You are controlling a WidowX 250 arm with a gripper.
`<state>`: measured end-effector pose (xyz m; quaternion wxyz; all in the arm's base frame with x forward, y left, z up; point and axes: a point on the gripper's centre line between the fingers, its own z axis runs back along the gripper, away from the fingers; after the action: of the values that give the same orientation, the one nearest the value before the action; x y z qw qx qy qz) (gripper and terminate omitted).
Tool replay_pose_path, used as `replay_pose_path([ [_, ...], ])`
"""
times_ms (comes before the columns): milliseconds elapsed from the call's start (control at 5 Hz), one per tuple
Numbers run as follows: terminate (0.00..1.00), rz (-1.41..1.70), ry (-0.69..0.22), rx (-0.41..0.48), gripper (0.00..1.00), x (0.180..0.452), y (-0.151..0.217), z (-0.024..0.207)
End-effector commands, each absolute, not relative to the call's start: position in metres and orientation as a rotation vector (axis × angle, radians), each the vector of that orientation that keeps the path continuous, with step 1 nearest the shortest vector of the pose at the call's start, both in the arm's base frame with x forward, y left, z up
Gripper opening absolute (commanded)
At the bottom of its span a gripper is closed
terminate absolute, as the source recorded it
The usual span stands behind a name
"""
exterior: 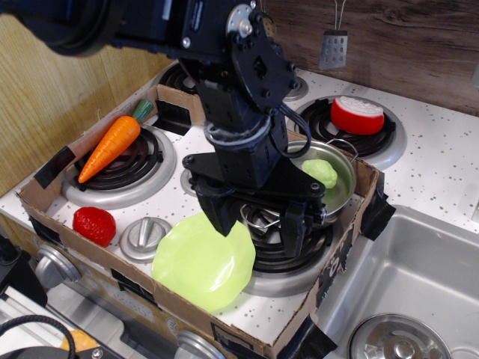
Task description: Take broccoli out of pan
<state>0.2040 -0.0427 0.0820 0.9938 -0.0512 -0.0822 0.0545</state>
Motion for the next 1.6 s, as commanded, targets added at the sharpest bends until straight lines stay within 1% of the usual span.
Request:
replay_pose_path([
  [0, 0.00, 0.109, -0.165, -0.103, 1.00, 0.204, -0.043, 0.082],
  [400, 0.00, -0.143, -0.184, 0.002, 1.00, 0.226, -0.036, 0.116],
  [600, 0.00, -0.326, -0.153, -0.002, 1.00, 0.248, -0.033, 0.120],
  [800, 0.00, -0.416, -0.208, 0.000, 1.00, 0.273, -0.031, 0.115],
  [1000, 0.00, -0.462, -0.223, -0.008, 1.00, 0.294, -0.033, 0.108],
  [1200, 0.00, -0.466, -0.256, -0.008, 1.00, 0.302, -0.033, 0.099],
  [1400, 0.00, -0.442, -0.324, -0.019, 1.00, 0.309, -0.035, 0.084],
])
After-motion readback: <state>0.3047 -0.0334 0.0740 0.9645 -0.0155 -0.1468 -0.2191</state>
